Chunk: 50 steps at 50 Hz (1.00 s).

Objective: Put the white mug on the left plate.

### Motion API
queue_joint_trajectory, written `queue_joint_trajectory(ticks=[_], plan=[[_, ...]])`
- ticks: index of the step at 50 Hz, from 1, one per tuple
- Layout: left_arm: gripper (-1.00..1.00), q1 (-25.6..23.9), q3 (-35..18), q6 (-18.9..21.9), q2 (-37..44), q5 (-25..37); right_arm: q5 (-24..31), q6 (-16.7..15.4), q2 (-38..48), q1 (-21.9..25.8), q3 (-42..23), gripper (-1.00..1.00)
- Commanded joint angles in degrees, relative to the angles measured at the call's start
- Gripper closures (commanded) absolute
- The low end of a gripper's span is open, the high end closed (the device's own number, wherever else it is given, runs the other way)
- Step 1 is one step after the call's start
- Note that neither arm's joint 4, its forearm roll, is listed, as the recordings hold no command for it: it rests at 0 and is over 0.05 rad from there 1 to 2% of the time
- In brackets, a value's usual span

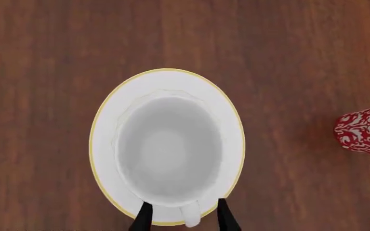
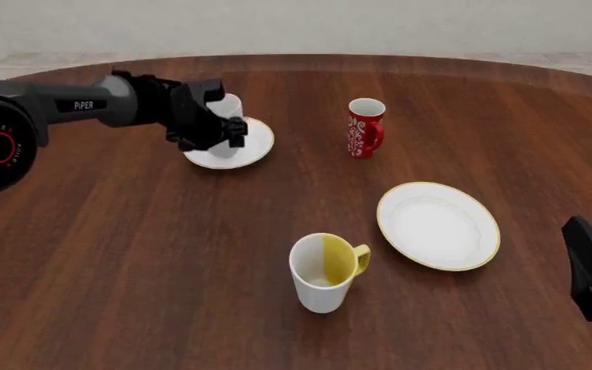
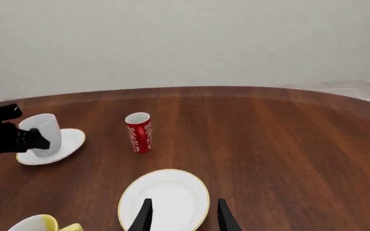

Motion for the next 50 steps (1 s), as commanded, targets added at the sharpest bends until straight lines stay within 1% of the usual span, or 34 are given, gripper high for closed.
queue_joint_trajectory(ticks=[1,19,39,50], plan=[[-1.0,0.35,0.53,-0.43,0.59,0.18,-0.1,0.01,0.11,0.0,-0.01,-1.0],[-1.0,-0.55,1.72,-1.55,0.41,-0.61,0.08,-0.06,-0.09,0.09,0.0,-1.0],[-1.0,-0.78,2.34,-1.68,-0.12,-0.64,0.14,0.04,-0.18,0.21,-0.01,-1.0],[-1.0,-0.35,4.63,-1.96,-1.98,-1.24,0.15,-0.11,-0.31,0.36,-0.02,-1.0]])
